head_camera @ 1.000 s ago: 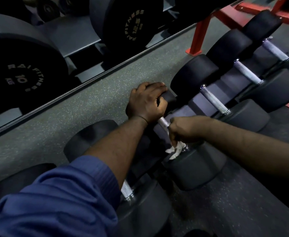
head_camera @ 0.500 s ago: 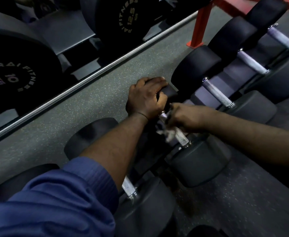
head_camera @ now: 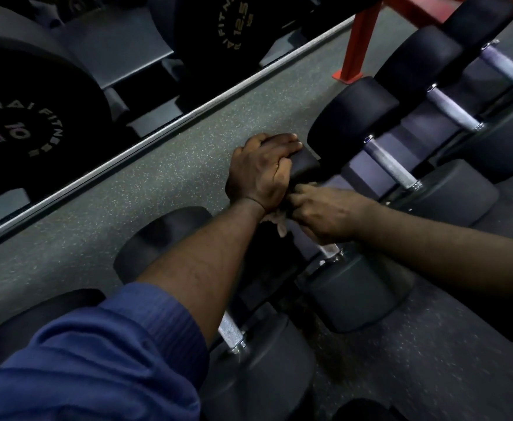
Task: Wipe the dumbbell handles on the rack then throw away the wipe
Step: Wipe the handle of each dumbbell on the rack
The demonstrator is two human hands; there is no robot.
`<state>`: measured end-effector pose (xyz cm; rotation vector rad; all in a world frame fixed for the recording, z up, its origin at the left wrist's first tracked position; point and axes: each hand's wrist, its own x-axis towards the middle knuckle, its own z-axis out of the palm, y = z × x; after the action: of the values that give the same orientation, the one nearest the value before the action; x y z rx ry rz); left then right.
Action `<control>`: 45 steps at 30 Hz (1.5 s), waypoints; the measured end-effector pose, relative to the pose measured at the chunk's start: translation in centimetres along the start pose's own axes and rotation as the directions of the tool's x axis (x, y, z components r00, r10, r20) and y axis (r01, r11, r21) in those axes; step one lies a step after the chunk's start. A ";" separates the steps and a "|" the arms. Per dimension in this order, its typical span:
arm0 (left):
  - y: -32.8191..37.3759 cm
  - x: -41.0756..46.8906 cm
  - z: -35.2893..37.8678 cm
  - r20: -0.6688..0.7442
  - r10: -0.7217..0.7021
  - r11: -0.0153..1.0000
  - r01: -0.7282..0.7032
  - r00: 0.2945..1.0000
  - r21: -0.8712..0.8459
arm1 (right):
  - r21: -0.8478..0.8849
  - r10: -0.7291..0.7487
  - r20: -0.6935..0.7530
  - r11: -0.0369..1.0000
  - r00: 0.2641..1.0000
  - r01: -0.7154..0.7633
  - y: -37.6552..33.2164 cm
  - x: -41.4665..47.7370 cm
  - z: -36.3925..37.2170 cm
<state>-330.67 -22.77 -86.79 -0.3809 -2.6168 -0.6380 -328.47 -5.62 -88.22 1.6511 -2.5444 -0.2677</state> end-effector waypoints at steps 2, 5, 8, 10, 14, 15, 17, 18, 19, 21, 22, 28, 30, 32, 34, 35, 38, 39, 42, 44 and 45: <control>0.1 0.2 -0.1 -0.001 0.001 1.000 -0.001 1.000 -0.019 | -0.016 0.022 0.158 1.000 0.987 -0.019 -1.2 -0.8 0.1; 0.3 0.0 -0.3 -0.024 0.007 0.999 -0.008 1.000 -0.035 | 0.109 -0.044 0.429 0.994 0.902 -0.004 -1.5 -1.7 -0.2; 0.2 0.2 -0.1 -0.031 0.000 1.000 -0.001 1.000 -0.030 | 0.072 -0.025 0.170 0.997 0.985 0.013 -0.6 -1.0 0.6; 0.1 0.0 0.0 -0.039 0.010 1.000 -0.011 0.999 -0.017 | 0.010 0.021 -0.066 1.000 0.998 -0.020 -0.3 0.0 1.3; 0.2 0.2 -0.1 -0.020 0.004 1.000 -0.004 1.000 -0.023 | 0.117 0.041 0.101 0.992 0.994 -0.053 -1.0 1.0 1.9; 0.3 0.1 -0.1 -0.024 0.003 1.000 -0.004 1.000 -0.017 | 0.219 0.029 0.189 0.973 0.982 -0.071 -1.0 0.5 1.6; 0.2 0.1 0.0 -0.028 0.003 1.000 -0.003 1.000 -0.007 | 0.384 0.054 0.288 0.908 0.956 -0.167 -0.8 -1.1 1.1; 0.1 0.1 0.0 -0.031 -0.001 1.000 0.001 1.000 -0.006 | 0.430 0.128 0.296 0.867 0.947 -0.252 -0.4 -2.1 0.9; 0.0 0.1 0.1 -0.033 -0.005 1.000 0.005 0.999 -0.008 | 0.465 0.255 0.319 0.797 0.913 -0.386 0.1 -3.1 0.8; 0.0 0.0 0.1 -0.033 -0.010 1.000 0.009 0.999 -0.009 | 0.568 0.553 0.354 0.514 0.754 -0.643 1.5 -4.3 1.7; 0.1 0.0 0.1 -0.031 -0.009 1.000 0.009 0.999 -0.008 | 0.668 0.673 0.353 0.305 0.650 -0.678 1.8 -4.2 1.8; 0.0 0.1 0.1 -0.021 -0.017 1.000 0.017 1.000 0.005 | 0.767 0.607 0.605 -0.618 0.516 -0.172 -1.0 1.5 3.7; 0.1 0.1 0.2 -0.026 -0.024 1.000 0.024 0.999 -0.004 | 0.704 0.455 0.680 -0.624 0.575 -0.339 -1.0 0.4 3.7; 0.0 0.0 0.3 -0.043 -0.021 1.000 0.020 0.999 -0.017 | 0.663 0.332 0.749 -0.367 0.574 -0.652 0.9 -1.8 3.0; -0.1 -0.1 0.4 -0.055 -0.011 1.000 0.010 0.998 -0.022 | 0.594 0.230 0.800 -0.172 0.554 -0.786 2.3 -3.2 2.0; -0.1 0.0 0.4 -0.055 -0.009 1.000 0.008 0.998 -0.025 | 0.597 0.254 0.795 -0.165 0.551 -0.785 2.5 -2.9 1.7; 0.0 0.0 0.2 -0.037 -0.011 1.000 0.010 0.999 -0.019 | 0.749 0.563 0.650 -0.365 0.510 -0.552 1.5 -0.5 1.6; 0.0 0.0 0.1 -0.029 -0.009 1.000 0.009 1.000 -0.017 | 0.777 0.628 0.624 -0.435 0.464 -0.456 0.8 0.1 1.6; 0.0 0.3 -0.1 0.022 -0.020 0.999 0.021 1.000 -0.041 | 0.734 0.667 0.679 -0.622 0.306 -0.272 -0.6 -1.1 0.6; 0.1 0.4 -0.5 0.062 -0.040 0.998 0.042 0.997 -0.045 | 0.662 0.610 0.738 -0.738 0.289 -0.130 -1.0 -2.7 -0.4; 0.2 0.6 -0.7 0.084 -0.056 0.997 0.060 0.995 -0.049 | 0.640 0.592 0.744 -0.765 0.311 -0.074 -1.1 -3.3 -1.0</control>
<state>-330.95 -22.83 -85.87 -0.3553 -2.7031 -0.7243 -325.94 -3.15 -87.42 -0.9278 -2.2068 2.6163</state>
